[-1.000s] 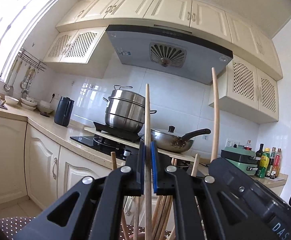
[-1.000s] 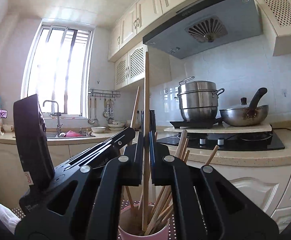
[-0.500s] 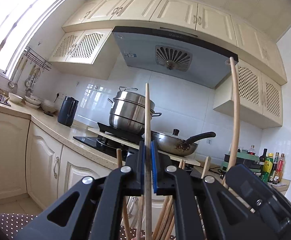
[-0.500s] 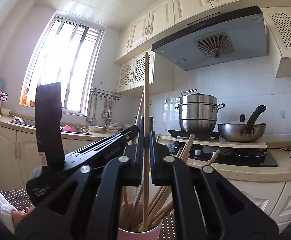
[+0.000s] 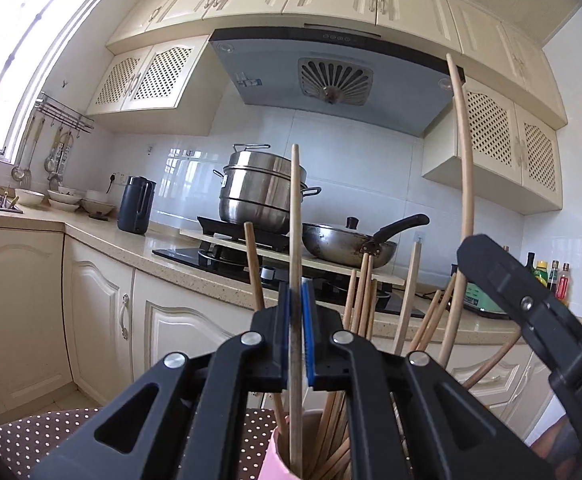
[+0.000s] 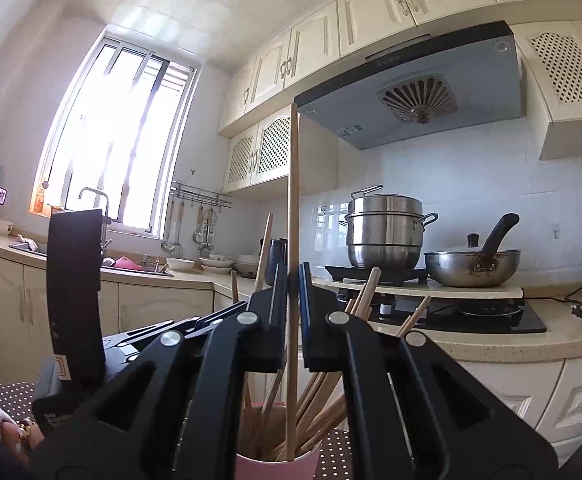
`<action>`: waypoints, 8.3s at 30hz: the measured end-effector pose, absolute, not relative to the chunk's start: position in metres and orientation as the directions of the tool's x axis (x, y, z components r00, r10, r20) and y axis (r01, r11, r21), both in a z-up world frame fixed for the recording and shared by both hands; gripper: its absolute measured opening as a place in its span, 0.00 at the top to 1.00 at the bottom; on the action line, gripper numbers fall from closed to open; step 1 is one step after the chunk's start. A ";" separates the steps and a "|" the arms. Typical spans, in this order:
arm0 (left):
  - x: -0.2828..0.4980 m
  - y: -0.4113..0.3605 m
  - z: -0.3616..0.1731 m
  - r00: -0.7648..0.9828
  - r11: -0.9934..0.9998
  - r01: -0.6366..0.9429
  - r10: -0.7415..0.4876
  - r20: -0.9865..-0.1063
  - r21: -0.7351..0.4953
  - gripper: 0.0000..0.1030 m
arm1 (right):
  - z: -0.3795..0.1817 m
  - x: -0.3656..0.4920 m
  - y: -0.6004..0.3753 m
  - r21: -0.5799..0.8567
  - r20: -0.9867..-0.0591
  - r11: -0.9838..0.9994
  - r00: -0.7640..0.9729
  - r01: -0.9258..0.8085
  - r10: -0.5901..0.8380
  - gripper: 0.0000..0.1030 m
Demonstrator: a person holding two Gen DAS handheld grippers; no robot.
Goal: Organize utensils
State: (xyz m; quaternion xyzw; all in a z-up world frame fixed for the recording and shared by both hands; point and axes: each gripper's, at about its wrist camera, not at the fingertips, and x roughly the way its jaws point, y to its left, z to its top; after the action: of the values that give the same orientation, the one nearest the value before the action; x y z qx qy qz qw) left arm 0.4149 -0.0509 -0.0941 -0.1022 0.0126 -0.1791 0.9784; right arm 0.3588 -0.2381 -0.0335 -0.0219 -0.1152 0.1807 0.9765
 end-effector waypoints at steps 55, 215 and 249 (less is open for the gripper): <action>0.334 -0.018 -0.039 0.953 0.973 0.186 -0.212 -0.217 -0.135 0.47 | -0.003 0.296 -0.229 0.004 0.125 0.966 0.959 -0.257 0.255 0.42; 0.020 -0.004 0.036 0.997 0.996 -0.065 0.067 -0.027 0.062 0.28 | 0.047 0.055 -0.215 0.065 -0.053 0.969 0.969 -0.236 0.240 0.18; 0.069 -0.001 0.022 0.993 0.994 -0.084 0.089 -0.072 0.069 0.28 | 0.037 0.107 -0.206 0.051 -0.124 0.967 0.959 -0.251 0.256 0.18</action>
State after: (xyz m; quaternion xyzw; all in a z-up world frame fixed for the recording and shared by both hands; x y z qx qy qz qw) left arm 0.0690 -0.0007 0.0217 0.0330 0.0373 0.0434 0.9978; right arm 0.1070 -0.2063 0.0370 0.0176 0.0649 0.1282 0.9895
